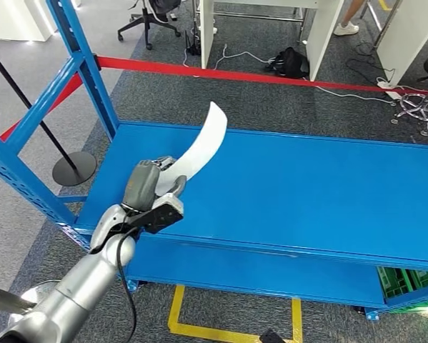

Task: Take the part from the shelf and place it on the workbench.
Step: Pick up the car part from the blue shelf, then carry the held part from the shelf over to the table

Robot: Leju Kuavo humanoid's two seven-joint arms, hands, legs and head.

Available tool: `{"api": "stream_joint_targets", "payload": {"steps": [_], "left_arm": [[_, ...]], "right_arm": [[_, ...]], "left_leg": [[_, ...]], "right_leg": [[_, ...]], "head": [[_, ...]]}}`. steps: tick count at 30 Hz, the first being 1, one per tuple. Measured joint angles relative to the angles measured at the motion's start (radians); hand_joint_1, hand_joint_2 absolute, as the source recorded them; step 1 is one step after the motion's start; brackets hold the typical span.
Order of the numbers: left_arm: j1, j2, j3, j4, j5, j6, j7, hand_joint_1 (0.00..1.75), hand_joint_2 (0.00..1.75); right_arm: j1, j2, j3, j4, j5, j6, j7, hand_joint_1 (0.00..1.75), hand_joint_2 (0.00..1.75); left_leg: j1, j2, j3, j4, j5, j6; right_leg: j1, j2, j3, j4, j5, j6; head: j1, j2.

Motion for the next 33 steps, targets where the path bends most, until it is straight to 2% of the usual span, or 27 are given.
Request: {"api": "stream_joint_targets", "payload": {"steps": [6,18,24,33], "left_arm": [[0.128,-0.028,0.043,-0.217,0.186,0.048,-0.15,1.75,1.75],[0.26,-0.077,0.07,-0.446,0.432,0.025,-0.286,1.75,1.75],[0.3,-0.092,0.071,-0.515,0.474,0.015,-0.297,1.75,1.75],[0.323,-0.102,0.064,-0.6,0.519,0.056,-0.298,1.75,1.75]], "right_arm": [[0.008,0.0,0.0,0.0,0.005,-0.007,-0.004,0.0,1.75],[0.015,0.003,0.0,0.0,0.011,-0.025,0.001,0.0,1.75],[0.021,0.004,0.0,0.0,0.011,-0.028,0.002,0.0,1.75],[0.024,0.004,0.0,0.0,0.015,-0.04,0.002,0.0,1.75]], "left_leg": [[0.0,0.0,-0.001,0.0,0.0,0.0],[0.0,0.0,-0.001,0.0,0.0,0.0],[0.0,0.0,-0.002,0.0,0.0,0.0],[0.0,0.0,-0.001,0.0,0.0,0.0]], "right_leg": [[0.0,0.0,-0.001,0.0,0.0,0.0],[0.0,-0.001,-0.001,0.0,0.0,0.0],[0.0,-0.001,-0.001,0.0,0.0,0.0],[0.0,-0.001,-0.001,0.0,0.0,0.0]], "head": [[0.0,0.0],[0.0,0.0],[0.0,0.0],[0.0,0.0]]}}
